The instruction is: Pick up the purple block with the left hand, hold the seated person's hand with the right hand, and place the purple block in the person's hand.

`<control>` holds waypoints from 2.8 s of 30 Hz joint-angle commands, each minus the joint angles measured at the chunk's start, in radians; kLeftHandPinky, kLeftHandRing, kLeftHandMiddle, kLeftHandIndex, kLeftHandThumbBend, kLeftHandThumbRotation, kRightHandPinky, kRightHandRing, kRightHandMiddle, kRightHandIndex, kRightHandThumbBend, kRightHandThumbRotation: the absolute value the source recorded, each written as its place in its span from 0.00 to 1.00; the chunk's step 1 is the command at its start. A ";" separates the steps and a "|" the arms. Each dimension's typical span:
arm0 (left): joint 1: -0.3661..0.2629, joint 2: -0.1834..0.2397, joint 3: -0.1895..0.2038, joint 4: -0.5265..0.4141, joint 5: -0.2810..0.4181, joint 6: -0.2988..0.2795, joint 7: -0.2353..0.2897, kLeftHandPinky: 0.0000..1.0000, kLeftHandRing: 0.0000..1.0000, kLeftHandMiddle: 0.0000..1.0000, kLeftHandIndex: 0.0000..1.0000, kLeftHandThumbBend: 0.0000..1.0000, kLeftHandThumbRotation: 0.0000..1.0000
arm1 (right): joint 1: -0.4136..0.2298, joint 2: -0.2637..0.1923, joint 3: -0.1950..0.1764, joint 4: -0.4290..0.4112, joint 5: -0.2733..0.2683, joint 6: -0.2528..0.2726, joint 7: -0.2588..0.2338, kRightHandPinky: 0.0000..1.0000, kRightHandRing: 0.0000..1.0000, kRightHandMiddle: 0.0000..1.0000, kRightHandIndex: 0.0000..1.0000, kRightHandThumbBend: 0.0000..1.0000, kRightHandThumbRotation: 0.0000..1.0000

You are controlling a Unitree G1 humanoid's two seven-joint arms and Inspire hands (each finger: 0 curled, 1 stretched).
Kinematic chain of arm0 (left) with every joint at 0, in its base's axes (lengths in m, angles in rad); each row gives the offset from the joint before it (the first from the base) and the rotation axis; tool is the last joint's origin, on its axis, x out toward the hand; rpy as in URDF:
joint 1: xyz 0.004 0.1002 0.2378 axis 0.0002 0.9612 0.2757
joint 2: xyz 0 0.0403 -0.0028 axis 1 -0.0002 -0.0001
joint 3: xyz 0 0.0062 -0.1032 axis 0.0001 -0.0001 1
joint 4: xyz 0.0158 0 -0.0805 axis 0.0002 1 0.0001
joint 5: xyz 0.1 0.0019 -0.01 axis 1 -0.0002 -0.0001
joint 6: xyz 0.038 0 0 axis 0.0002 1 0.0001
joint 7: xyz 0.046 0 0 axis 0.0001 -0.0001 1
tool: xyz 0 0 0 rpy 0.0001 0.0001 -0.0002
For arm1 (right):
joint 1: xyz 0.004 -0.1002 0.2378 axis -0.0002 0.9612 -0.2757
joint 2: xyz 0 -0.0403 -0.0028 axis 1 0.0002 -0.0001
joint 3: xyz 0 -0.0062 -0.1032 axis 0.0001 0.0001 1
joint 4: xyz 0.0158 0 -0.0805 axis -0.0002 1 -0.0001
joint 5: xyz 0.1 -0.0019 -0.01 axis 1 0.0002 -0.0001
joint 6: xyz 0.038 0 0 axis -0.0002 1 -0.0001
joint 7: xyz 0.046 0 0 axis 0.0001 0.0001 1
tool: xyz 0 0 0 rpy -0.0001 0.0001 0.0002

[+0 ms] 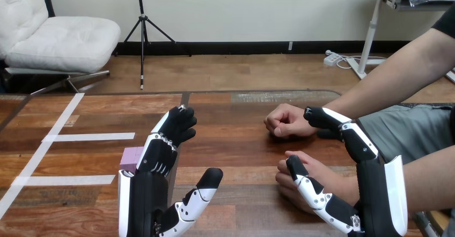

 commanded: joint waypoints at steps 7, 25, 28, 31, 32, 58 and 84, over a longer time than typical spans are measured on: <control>-0.052 -0.074 0.012 -0.013 0.013 -0.024 0.007 0.78 0.82 0.84 0.83 0.65 0.43 | -0.052 0.006 -0.005 -0.044 -0.005 -0.001 -0.004 0.67 0.73 0.74 0.74 0.48 0.22; -0.069 -0.088 0.081 -0.011 0.094 -0.027 0.084 0.84 0.89 0.90 0.87 0.68 0.46 | -0.051 0.008 -0.007 -0.043 -0.012 0.000 -0.010 0.67 0.73 0.74 0.74 0.48 0.24; -0.085 -0.082 0.110 -0.010 0.110 -0.032 0.113 0.88 0.93 0.94 0.90 0.70 0.47 | -0.052 0.006 -0.009 -0.038 -0.014 -0.005 -0.012 0.67 0.73 0.74 0.74 0.48 0.23; -0.094 -0.077 0.132 -0.013 0.125 -0.037 0.132 0.93 0.96 0.96 0.92 0.70 0.46 | -0.054 0.005 -0.009 -0.034 -0.012 -0.008 -0.012 0.67 0.73 0.74 0.74 0.48 0.22; -0.095 -0.077 0.138 -0.014 0.133 -0.038 0.138 0.94 0.96 0.96 0.93 0.70 0.46 | -0.054 0.006 -0.008 -0.035 -0.012 -0.008 -0.012 0.67 0.73 0.74 0.74 0.48 0.22; -0.145 -0.039 0.240 -0.038 0.285 -0.011 0.289 1.00 1.00 1.00 0.98 0.71 0.48 | -0.048 0.006 -0.004 -0.043 -0.003 0.004 -0.001 0.66 0.72 0.74 0.73 0.48 0.20; -0.255 0.023 0.260 0.082 0.300 0.115 0.362 1.00 1.00 1.00 1.00 0.70 0.38 | -0.047 -0.004 -0.007 -0.036 -0.001 -0.005 0.001 0.66 0.73 0.74 0.74 0.48 0.18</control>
